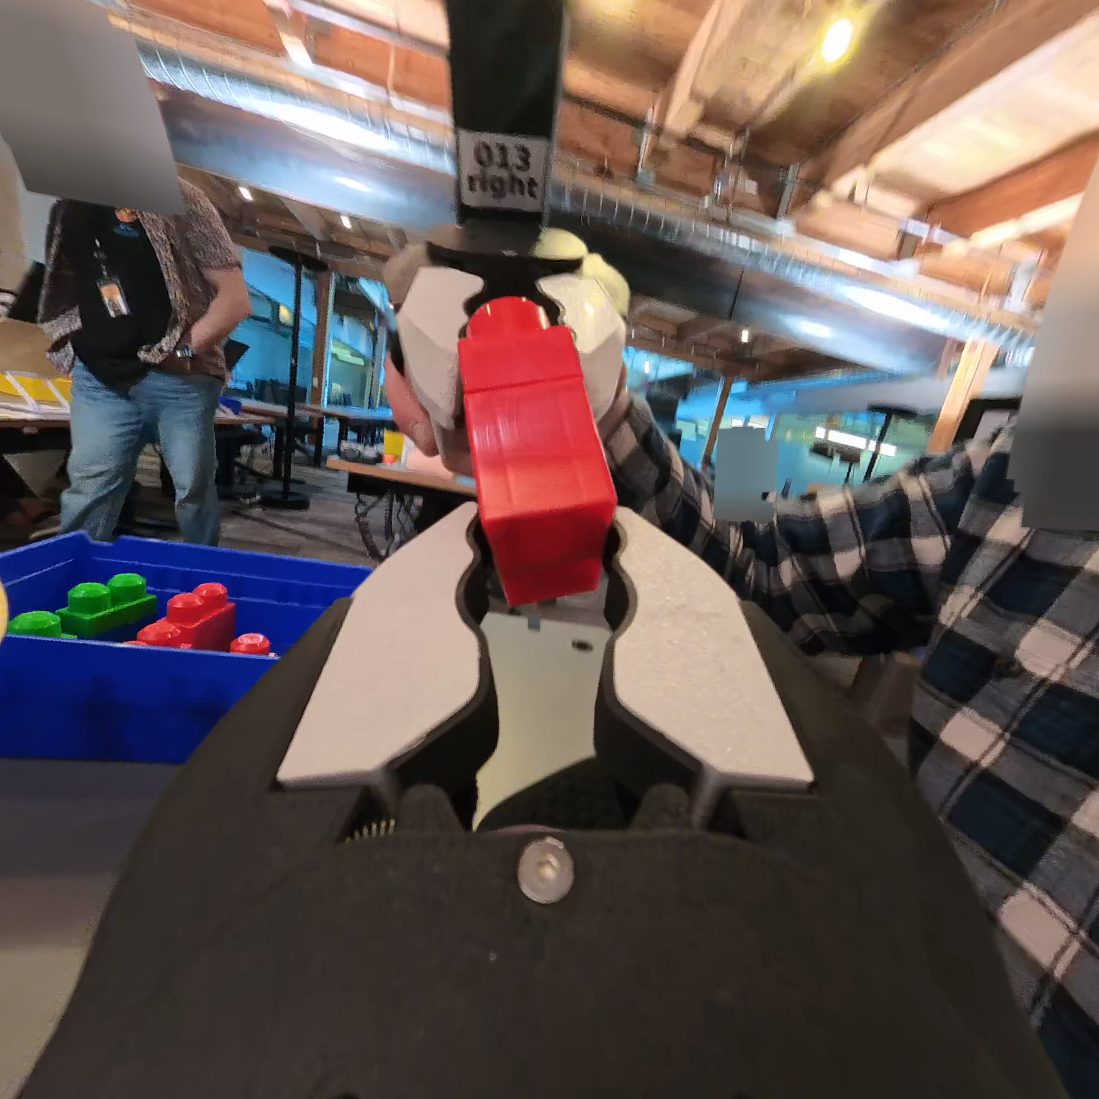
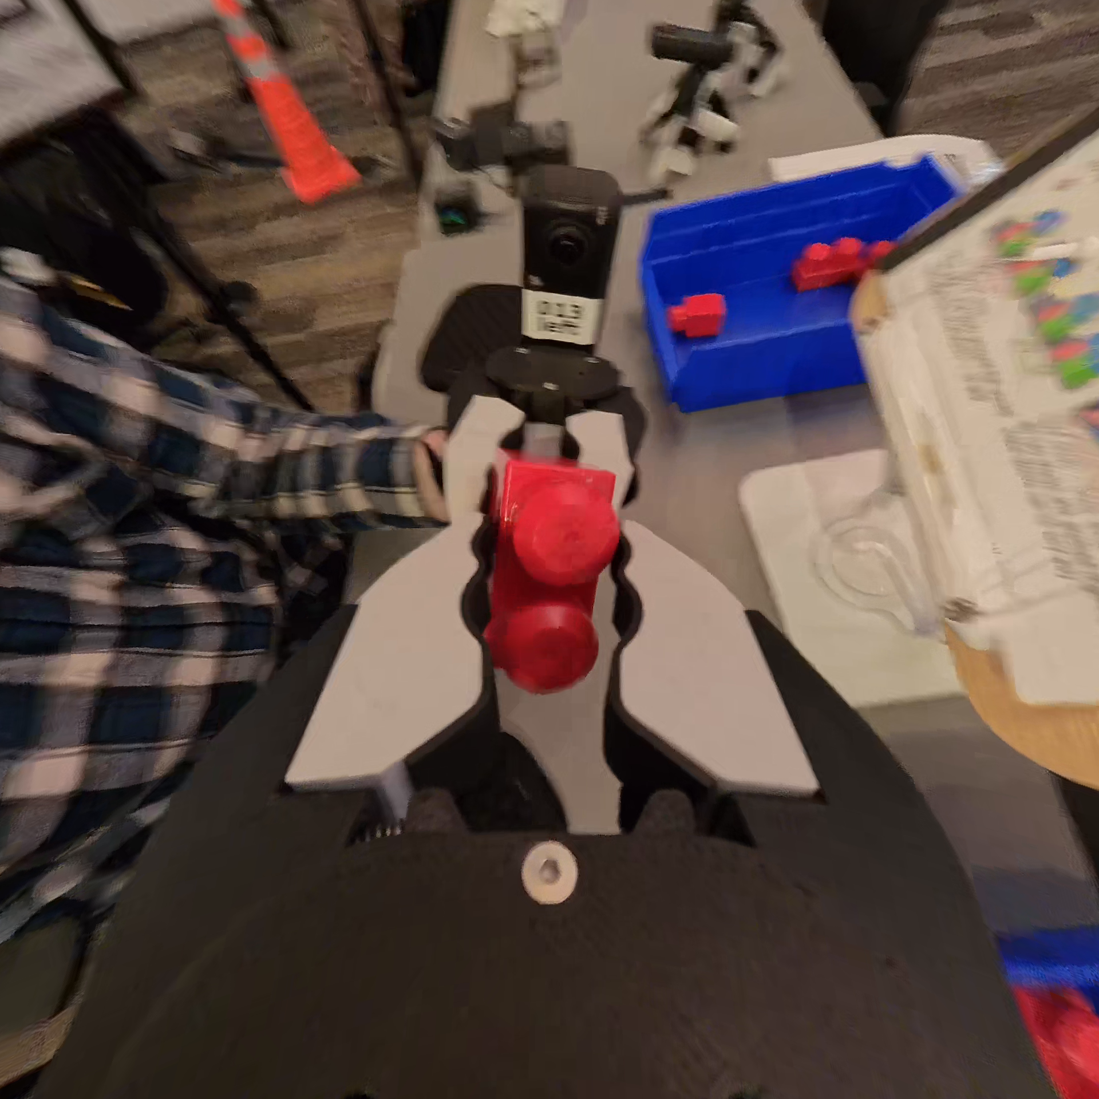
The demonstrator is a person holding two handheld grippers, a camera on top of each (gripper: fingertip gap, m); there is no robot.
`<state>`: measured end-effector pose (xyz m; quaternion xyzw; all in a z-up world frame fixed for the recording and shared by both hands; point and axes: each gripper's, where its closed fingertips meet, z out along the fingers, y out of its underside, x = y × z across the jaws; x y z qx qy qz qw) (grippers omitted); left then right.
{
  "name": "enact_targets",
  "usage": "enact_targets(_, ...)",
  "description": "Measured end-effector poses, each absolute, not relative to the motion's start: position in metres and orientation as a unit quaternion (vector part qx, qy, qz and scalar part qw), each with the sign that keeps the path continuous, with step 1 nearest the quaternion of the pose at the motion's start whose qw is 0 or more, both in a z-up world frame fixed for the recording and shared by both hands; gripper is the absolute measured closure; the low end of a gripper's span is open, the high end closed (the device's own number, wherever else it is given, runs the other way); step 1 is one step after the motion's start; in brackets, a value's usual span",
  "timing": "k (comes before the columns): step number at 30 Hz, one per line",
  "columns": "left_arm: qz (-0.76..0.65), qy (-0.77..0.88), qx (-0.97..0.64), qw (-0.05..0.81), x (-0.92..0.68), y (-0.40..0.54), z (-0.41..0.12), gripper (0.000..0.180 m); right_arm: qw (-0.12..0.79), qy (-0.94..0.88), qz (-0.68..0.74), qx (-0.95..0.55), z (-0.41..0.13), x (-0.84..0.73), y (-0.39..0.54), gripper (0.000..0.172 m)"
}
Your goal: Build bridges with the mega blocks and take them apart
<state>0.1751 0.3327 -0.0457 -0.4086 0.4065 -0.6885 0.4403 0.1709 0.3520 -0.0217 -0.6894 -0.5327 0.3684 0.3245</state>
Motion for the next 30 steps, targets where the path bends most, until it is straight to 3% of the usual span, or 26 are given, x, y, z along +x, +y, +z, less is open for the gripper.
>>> enact_targets(2, -0.707, 0.355, -0.416, 0.449, 0.173, 0.345, -0.043, 0.145, 0.388, -0.527, 0.266, -0.708, -0.022, 0.18, 0.372, 0.084)
enact_targets(9, -0.729, 0.258, -0.411, 0.483, 0.173, 0.358, -0.038, 0.144, 0.528, -0.545, -0.073, -0.647, -0.024, 0.186, 0.373, 0.062)
enact_targets(13, -0.738, 0.252, -0.393, 0.487, 0.182, 0.348, -0.028, 0.145, 0.527, -0.538, -0.125, -0.645, -0.034, 0.187, 0.38, 0.071)
enact_targets(20, -0.737, 0.253, -0.394, 0.488, 0.187, 0.346, -0.026, 0.144, 0.54, -0.56, -0.138, -0.612, -0.029, 0.192, 0.377, 0.073)
enact_targets(27, -0.716, 0.32, -0.426, 0.45, 0.185, 0.34, -0.026, 0.134, 0.466, -0.673, -0.217, -0.532, -0.04, 0.206, 0.368, 0.074)
enact_targets(30, -0.703, 0.35, -0.448, 0.427, 0.197, 0.336, -0.033, 0.144, 0.456, -0.694, -0.218, -0.513, -0.04, 0.202, 0.364, 0.074)
